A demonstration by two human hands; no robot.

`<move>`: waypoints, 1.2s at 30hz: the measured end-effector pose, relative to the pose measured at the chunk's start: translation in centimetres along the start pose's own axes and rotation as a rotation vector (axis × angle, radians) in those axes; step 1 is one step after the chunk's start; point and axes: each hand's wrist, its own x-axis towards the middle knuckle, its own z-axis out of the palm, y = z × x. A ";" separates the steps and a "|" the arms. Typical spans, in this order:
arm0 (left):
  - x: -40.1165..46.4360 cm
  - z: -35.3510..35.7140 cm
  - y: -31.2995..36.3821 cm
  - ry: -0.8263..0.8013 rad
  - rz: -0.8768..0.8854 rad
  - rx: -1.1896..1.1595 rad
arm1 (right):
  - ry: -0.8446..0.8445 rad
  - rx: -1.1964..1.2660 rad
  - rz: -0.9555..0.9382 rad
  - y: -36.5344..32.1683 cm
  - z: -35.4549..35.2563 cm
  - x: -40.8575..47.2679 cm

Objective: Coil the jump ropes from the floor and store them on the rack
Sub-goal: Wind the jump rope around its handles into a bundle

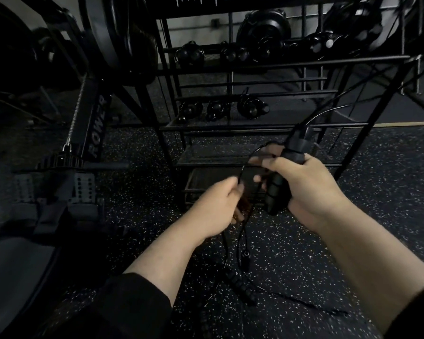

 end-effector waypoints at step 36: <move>0.6 0.8 -2.7 -0.163 -0.128 0.205 | -0.028 0.046 0.017 -1.3 2.0 -0.9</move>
